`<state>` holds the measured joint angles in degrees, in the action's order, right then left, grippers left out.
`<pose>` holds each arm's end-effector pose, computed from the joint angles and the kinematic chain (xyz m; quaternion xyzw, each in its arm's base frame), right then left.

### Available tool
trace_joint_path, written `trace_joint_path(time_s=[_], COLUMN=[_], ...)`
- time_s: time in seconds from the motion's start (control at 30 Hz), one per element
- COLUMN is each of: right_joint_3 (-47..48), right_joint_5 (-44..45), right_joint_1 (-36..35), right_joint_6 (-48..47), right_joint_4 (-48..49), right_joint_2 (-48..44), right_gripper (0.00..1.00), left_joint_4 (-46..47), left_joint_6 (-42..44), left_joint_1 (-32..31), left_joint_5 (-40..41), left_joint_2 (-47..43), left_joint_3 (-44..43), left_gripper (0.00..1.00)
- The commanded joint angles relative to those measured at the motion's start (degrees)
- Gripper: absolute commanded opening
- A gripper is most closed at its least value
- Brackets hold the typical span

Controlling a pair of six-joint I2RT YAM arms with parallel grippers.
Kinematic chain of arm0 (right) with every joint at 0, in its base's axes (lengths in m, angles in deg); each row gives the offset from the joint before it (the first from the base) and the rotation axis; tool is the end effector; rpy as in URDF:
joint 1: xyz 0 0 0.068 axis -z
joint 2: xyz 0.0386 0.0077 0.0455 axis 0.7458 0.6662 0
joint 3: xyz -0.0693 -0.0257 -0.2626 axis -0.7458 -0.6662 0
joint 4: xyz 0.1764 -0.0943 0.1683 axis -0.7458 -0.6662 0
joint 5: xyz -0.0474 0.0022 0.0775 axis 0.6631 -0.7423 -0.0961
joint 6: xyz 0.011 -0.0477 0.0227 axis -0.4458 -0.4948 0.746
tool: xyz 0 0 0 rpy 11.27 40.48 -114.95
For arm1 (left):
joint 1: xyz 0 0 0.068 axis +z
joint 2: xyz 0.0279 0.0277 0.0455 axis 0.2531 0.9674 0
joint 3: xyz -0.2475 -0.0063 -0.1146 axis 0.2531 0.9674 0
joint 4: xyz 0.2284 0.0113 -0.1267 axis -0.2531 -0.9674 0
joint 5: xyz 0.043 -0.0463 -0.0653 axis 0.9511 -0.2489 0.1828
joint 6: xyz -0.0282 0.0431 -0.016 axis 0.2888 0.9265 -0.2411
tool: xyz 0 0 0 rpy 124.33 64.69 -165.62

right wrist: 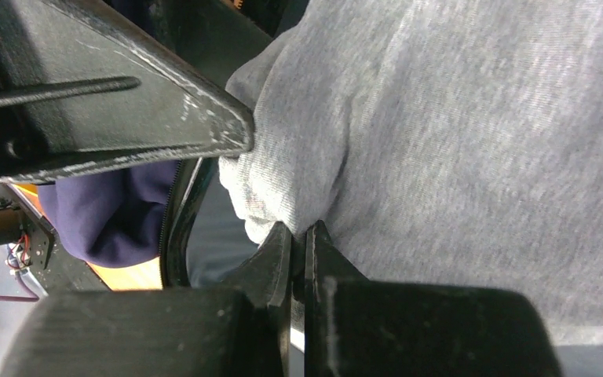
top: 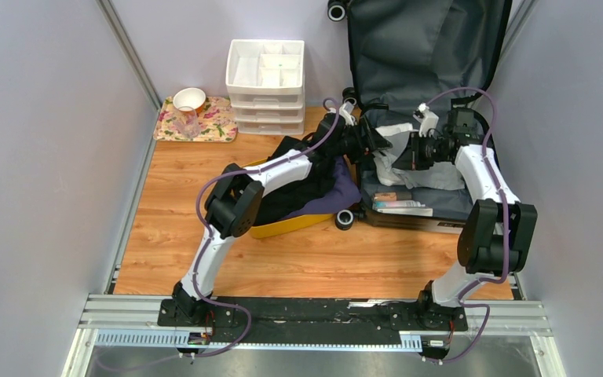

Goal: Open, take out, and arrange the luggage

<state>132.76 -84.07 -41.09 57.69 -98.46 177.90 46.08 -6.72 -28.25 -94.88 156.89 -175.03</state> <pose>0.3409 -0.0184 0.2765 -0.1279 0.8941 0.3065 0.3005 0.3907 -0.3792 0.2315 -0.0482 0.7887 -0.5605 0.2481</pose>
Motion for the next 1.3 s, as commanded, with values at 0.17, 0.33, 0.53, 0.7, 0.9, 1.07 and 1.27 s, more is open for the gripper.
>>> trace_joint_path(time_s=[0.17,0.33,0.53,0.7,0.9,1.07,1.27], right_joint_3=[0.96,3.16,11.41,21.25,30.23,32.34,24.35], right_joint_5=[-4.58,-4.33,-3.02,11.38,25.29,28.46,27.85], right_joint_1=[-3.18,-1.7,11.02,16.15,16.24,16.07,16.15], right_joint_6=[4.52,1.81,0.3,4.26,7.77,6.9,5.75], right_joint_4=[4.03,-1.76,-9.16,-9.15,-9.15,-13.28,-7.93], right_joint_2=[-2.88,-2.97,-0.25,9.66,18.65,24.45,24.8], right_gripper=[0.0,0.08,0.61,0.61,0.58,0.6,0.74], left_joint_4=[1.96,0.82,-5.86,-8.24,-9.29,-9.65,-8.94], left_joint_6=[1.86,5.02,12.76,15.4,19.0,22.25,24.1], left_joint_1=[-1.29,-1.21,-0.06,-0.06,-0.06,-0.06,-0.15], left_joint_5=[-0.18,-0.36,3.07,3.34,4.39,5.8,6.06], left_joint_2=[1.19,-0.3,-2.5,-2.24,-2.85,-3.99,-4.52], left_joint_3=[-2.17,-2.52,-4.89,-5.34,-5.51,-5.42,-5.07], left_gripper=[0.67,0.1,0.0,0.0,0.0,0.0,0.0])
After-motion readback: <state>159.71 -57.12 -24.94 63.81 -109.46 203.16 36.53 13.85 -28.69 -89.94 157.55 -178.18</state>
